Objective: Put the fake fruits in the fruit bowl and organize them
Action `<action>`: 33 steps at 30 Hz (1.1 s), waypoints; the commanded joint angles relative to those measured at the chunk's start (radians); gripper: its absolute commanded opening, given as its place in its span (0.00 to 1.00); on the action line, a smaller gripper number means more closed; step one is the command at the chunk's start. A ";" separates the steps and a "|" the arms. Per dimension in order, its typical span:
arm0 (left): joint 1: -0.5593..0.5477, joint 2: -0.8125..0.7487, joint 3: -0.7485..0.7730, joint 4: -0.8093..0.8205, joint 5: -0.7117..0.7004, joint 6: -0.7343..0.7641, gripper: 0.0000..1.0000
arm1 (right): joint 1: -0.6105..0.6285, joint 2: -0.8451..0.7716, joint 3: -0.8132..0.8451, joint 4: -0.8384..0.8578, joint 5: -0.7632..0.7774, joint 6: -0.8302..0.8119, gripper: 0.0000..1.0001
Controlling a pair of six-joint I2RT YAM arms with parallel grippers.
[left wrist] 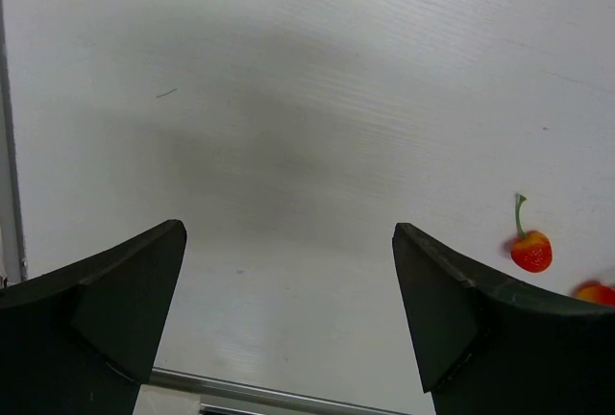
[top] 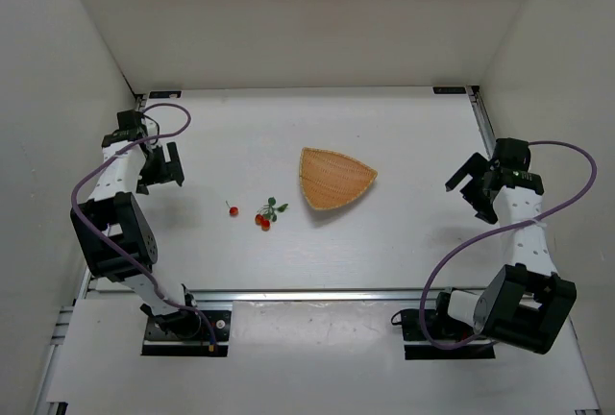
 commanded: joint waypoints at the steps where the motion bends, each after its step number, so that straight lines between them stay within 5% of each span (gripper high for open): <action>1: 0.007 -0.037 0.022 -0.003 0.050 0.003 1.00 | 0.012 -0.010 0.030 -0.001 0.009 -0.042 0.99; 4: 0.007 -0.037 0.022 -0.003 0.050 0.003 1.00 | 0.173 -0.010 0.106 -0.001 0.122 -0.063 0.99; 9: 0.007 -0.037 0.031 -0.012 0.075 0.003 1.00 | 0.726 0.191 0.347 -0.015 0.403 -0.186 0.99; 16: -0.003 -0.048 0.021 -0.021 0.026 0.003 1.00 | 1.230 0.658 0.784 -0.012 0.269 -0.352 0.99; 22: -0.003 -0.057 0.001 -0.021 0.006 0.003 1.00 | 1.331 0.903 1.005 -0.068 0.142 -0.303 0.94; 25: -0.003 -0.057 0.001 -0.021 0.006 0.003 1.00 | 1.351 0.983 1.054 -0.090 0.133 -0.268 0.78; 33: -0.003 -0.039 0.001 -0.021 0.006 0.003 1.00 | 1.362 1.080 1.085 -0.101 0.138 -0.222 0.63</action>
